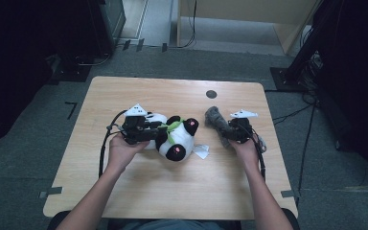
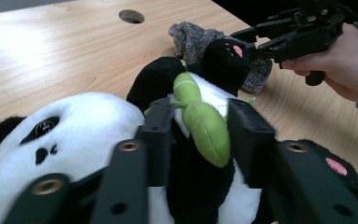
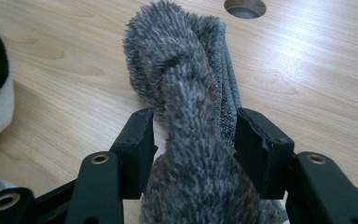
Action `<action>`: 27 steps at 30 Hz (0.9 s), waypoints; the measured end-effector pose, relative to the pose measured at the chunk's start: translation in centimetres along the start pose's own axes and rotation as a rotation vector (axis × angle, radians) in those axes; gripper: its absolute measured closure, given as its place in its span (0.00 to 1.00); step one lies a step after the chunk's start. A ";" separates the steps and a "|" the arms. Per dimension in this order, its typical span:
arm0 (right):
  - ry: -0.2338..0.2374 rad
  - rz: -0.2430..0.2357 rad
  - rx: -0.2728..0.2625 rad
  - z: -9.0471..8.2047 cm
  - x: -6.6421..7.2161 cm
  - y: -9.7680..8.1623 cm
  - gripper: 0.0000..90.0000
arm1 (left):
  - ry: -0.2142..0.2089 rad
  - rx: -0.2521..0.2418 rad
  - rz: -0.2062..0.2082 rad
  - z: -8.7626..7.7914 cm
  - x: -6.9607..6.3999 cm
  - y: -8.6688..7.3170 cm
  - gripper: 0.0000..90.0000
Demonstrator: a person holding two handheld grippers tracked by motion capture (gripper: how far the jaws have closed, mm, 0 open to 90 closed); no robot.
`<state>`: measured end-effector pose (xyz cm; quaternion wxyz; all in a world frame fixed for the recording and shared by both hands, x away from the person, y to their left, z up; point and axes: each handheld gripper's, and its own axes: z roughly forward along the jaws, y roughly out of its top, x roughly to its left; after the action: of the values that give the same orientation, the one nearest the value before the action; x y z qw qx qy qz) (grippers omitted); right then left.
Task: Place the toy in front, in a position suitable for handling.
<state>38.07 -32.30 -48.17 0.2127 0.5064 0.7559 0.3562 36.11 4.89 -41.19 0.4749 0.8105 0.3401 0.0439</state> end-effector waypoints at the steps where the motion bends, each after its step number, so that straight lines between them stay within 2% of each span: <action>1: -0.002 0.000 -0.001 0.1 -0.1 0.0 0.54 | 0.005 0.006 0.001 0.0 0.0 0.0 0.56; 3: -0.001 0.003 0.001 0.5 -0.2 -0.1 0.56 | 0.023 0.018 0.016 0.0 0.0 -0.1 0.51; 6: 0.011 0.005 0.025 1.0 -0.4 -0.2 0.60 | 0.019 0.037 0.024 0.1 0.0 -0.4 0.45; 8: 0.042 0.017 0.057 1.4 -0.6 0.1 0.64 | 0.006 0.022 0.033 -0.1 0.0 -0.6 0.42; 11: 0.070 0.042 0.063 1.7 -1.0 0.3 0.74 | 0.012 0.013 0.050 -0.3 0.0 -0.8 0.39; 15: 0.078 0.049 0.080 1.7 -1.4 0.4 0.82 | -0.007 0.000 0.038 -0.8 0.3 -1.1 0.38; 20: 0.091 0.068 0.087 1.1 -1.5 1.0 0.84 | 0.002 -0.004 0.043 -1.3 0.9 -1.5 0.37; 24: 0.121 0.094 0.082 0.2 -1.1 1.4 0.84 | -0.003 -0.024 0.031 -2.0 1.6 -1.8 0.36; 27: 0.131 0.075 0.081 -0.5 -0.5 1.7 0.85 | -0.007 -0.027 0.024 -2.4 2.0 -2.1 0.36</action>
<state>39.04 -32.55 -46.58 0.1286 0.5182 0.7624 0.3656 35.66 8.54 -42.09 0.4863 0.8083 0.3281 0.0513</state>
